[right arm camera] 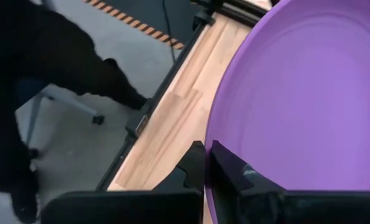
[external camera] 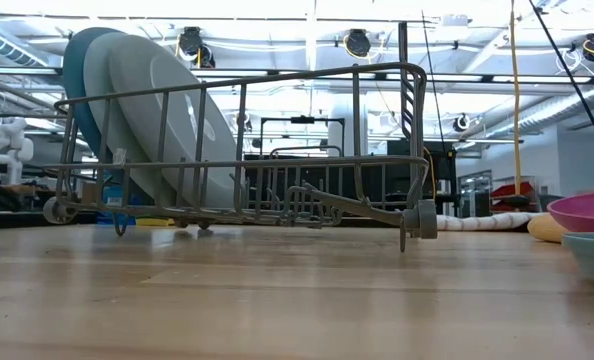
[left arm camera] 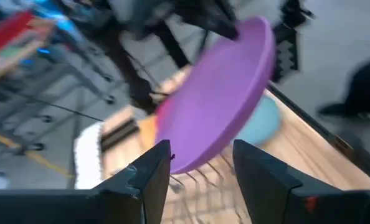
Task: Sort dishes
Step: Put the small purple plate into the dish rack
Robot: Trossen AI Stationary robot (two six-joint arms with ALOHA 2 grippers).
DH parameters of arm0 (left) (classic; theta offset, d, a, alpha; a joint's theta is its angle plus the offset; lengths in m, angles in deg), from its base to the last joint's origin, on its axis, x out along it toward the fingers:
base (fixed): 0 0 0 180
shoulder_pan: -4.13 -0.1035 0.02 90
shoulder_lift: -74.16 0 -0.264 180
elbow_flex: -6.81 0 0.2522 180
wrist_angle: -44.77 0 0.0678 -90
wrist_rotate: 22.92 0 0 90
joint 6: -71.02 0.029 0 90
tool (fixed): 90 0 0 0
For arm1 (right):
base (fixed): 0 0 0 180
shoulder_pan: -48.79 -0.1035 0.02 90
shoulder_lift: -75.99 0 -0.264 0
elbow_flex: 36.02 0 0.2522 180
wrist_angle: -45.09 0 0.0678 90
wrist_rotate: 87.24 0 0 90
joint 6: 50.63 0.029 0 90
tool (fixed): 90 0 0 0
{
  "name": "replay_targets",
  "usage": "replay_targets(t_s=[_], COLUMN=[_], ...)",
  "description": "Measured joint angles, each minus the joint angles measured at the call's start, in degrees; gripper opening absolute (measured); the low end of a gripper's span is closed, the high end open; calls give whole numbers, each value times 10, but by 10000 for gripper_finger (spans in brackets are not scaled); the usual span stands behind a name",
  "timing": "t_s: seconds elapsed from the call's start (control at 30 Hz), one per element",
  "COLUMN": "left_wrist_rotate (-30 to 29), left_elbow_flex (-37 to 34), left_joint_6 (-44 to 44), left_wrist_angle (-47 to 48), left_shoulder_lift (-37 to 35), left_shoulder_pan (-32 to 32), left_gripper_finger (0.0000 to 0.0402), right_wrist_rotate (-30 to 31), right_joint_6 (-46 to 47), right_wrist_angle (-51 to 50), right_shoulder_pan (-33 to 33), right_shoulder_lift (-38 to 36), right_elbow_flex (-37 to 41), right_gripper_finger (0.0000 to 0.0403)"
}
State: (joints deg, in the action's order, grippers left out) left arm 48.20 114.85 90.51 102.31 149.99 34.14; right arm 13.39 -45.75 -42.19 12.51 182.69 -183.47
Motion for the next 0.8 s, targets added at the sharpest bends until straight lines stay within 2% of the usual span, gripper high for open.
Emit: replay_targets(t_s=[0.23, 0.43, 0.5, 0.67, 0.8], left_wrist_rotate=[54, 66, 54, 71, 107], left_elbow_flex=[0, 0, 0, -1, -1], left_joint_6=[24, 46, 49, 67, 100], left_wrist_angle=[55, 42, 43, 42, 59], left_shoulder_lift=[31, 53, 70, 89, 92], left_shoulder_pan=[-28, -43, -51, -67, -74], left_gripper_finger=[217, 219, 212, 149, 56], right_wrist_rotate=[-64, -95, -96, -98, -93], right_joint_6=[-30, -47, -57, -63, -64], right_wrist_angle=[0, 10, 20, 19, 15], right_shoulder_pan=[46, 66, 70, 77, 78], right_shoulder_lift=[0, 0, 0, 0, -1], right_elbow_flex=[0, 0, 0, 0, 0], right_gripper_finger=[0, 0, 0, 0, 0])
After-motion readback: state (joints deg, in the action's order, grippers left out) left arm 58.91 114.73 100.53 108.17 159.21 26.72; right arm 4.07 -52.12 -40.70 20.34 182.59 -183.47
